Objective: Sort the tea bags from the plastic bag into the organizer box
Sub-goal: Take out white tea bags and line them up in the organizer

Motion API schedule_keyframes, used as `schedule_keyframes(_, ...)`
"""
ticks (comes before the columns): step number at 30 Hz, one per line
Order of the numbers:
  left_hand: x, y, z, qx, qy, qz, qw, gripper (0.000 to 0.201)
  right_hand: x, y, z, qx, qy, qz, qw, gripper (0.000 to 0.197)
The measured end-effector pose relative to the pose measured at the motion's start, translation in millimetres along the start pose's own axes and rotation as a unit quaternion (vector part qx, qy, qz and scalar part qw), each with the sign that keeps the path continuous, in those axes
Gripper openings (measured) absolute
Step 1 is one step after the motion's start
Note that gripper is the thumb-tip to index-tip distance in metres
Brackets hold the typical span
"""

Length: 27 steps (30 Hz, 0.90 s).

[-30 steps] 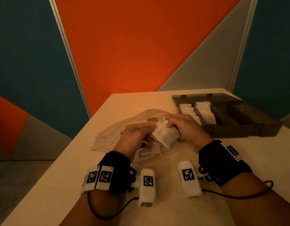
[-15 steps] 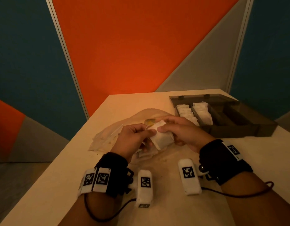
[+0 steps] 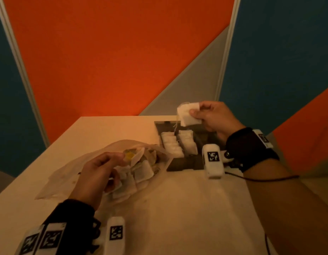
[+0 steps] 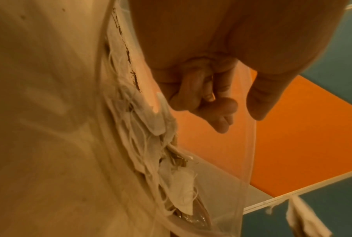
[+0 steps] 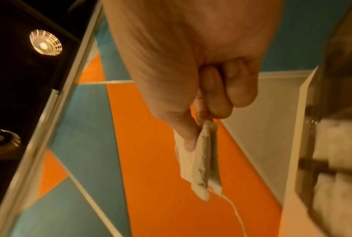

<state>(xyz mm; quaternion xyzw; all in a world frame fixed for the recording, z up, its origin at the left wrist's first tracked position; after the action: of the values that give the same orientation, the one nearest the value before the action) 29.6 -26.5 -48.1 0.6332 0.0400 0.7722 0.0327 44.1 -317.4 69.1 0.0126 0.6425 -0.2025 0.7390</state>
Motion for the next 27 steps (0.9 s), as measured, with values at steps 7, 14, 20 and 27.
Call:
schedule_keyframes(7, -4, -2, 4, 0.014, -0.002, 0.007, 1.000, 0.014, 40, -25, 41, -0.034, 0.082, -0.232, 0.969, 0.007)
schedule_keyframes(14, -4, -3, 3, 0.023, 0.001, 0.004, 1.000, 0.015, 70, -8, 68, -0.145, 0.162, -0.468, 0.857, 0.030)
schedule_keyframes(20, -2, -4, 4, 0.041, -0.001, -0.003, 0.999, 0.017, 89, 0, 106, -0.185, 0.193, -0.535, 0.801, 0.045)
schedule_keyframes(27, -2, -7, 6, 0.079, -0.009, -0.031, 0.996, 0.013, 79, 17, 115, -0.105, 0.126, -0.532, 0.831, 0.035)
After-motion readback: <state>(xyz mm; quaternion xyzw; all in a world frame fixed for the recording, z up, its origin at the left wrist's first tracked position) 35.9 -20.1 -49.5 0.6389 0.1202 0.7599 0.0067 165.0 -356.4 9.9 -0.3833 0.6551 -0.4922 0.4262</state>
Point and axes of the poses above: each hand's wrist, its own z-axis towards the middle knuckle, its own y-axis out of the palm, x = y × z, the point moved 2 cm from there along z, towards the middle knuckle, and after that the axes turned 7 degrees about y, right-handed, at the moved point
